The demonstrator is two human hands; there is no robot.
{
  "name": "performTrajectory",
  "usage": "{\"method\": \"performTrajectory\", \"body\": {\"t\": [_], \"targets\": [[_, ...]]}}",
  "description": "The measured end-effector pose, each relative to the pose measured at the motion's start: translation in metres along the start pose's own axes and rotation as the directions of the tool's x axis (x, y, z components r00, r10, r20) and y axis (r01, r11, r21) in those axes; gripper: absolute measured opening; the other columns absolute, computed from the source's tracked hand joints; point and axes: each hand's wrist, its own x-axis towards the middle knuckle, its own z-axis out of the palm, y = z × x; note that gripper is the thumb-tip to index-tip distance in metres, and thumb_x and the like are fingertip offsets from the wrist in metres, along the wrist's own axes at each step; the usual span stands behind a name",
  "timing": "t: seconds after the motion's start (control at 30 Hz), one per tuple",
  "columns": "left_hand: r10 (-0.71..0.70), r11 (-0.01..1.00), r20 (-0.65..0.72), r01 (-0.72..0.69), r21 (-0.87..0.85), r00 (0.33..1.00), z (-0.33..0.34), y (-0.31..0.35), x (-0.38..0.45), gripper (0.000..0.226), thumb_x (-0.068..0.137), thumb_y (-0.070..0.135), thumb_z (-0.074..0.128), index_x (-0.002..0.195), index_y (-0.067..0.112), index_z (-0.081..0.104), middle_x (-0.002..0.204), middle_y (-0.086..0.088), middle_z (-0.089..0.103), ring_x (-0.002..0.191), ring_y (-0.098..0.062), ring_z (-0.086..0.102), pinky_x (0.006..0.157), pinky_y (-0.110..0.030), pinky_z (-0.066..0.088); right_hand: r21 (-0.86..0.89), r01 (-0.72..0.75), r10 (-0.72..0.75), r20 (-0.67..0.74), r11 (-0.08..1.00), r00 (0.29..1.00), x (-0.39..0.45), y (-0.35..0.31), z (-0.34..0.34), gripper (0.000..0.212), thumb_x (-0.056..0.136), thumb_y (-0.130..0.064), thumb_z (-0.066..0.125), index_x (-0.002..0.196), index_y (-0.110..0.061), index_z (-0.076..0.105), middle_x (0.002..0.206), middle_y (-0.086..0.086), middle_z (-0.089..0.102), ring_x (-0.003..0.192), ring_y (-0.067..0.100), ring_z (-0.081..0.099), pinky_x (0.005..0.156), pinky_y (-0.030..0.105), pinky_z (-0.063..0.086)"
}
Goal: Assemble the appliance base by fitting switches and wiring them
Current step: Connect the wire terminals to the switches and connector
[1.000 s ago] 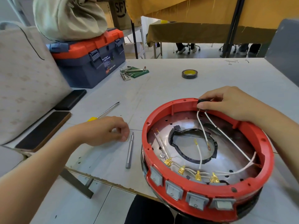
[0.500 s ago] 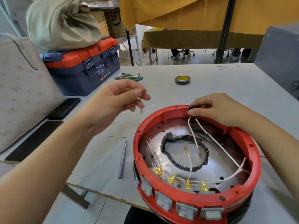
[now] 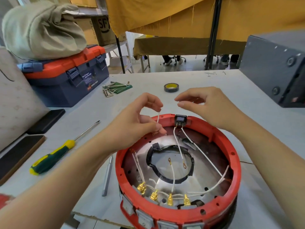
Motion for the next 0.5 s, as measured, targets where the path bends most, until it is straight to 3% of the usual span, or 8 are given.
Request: {"method": "performTrajectory", "body": {"t": [0.1, 0.2, 0.33, 0.5], "targets": [[0.007, 1.000, 0.028, -0.007, 0.007, 1.000, 0.006, 0.001, 0.000, 0.039, 0.085, -0.011, 0.059, 0.107, 0.017, 0.042, 0.107, 0.001, 0.052, 0.080, -0.026, 0.073, 0.078, -0.056, 0.051, 0.204, -0.053, 0.035, 0.089, 0.978, 0.995, -0.002, -0.007, -0.004, 0.012, 0.087, -0.013, 0.066, 0.095, -0.019, 0.073, 0.082, -0.002, 0.073, 0.077, 0.007, 0.067, 0.073, 0.014, 0.050], [0.015, 1.000, 0.040, -0.016, 0.023, 0.999, 0.009, 0.003, 0.000, 0.039, 0.085, -0.009, 0.060, 0.109, 0.016, 0.042, 0.105, 0.001, 0.057, 0.079, -0.025, 0.073, 0.075, -0.064, 0.046, 0.300, -0.057, 0.015, 0.140, 0.952, 0.990, -0.005, -0.011, -0.003, 0.012, 0.086, -0.010, 0.066, 0.094, -0.017, 0.073, 0.082, -0.001, 0.074, 0.077, 0.009, 0.069, 0.070, 0.011, 0.048], [0.028, 0.999, 0.025, -0.029, 0.040, 0.999, 0.010, 0.004, -0.001, 0.037, 0.085, -0.010, 0.060, 0.106, 0.018, 0.047, 0.096, 0.006, 0.062, 0.079, -0.023, 0.073, 0.072, -0.062, 0.048, 0.365, -0.064, 0.001, 0.171, 0.929, 0.985, -0.006, -0.014, -0.003, 0.010, 0.085, -0.007, 0.066, 0.086, -0.015, 0.072, 0.076, 0.002, 0.072, 0.072, 0.012, 0.068, 0.070, 0.014, 0.050], [0.007, 1.000, -0.009, -0.007, 0.002, 1.000, 0.010, 0.007, -0.001, 0.034, 0.085, -0.013, 0.057, 0.105, 0.014, 0.052, 0.090, 0.005, 0.065, 0.080, -0.022, 0.073, 0.080, -0.053, 0.052, 0.421, -0.081, -0.005, 0.199, 0.903, 0.980, -0.008, -0.015, -0.005, 0.007, 0.085, -0.007, 0.065, 0.082, -0.011, 0.070, 0.069, -0.003, 0.069, 0.068, 0.008, 0.065, 0.067, 0.014, 0.049]]}}
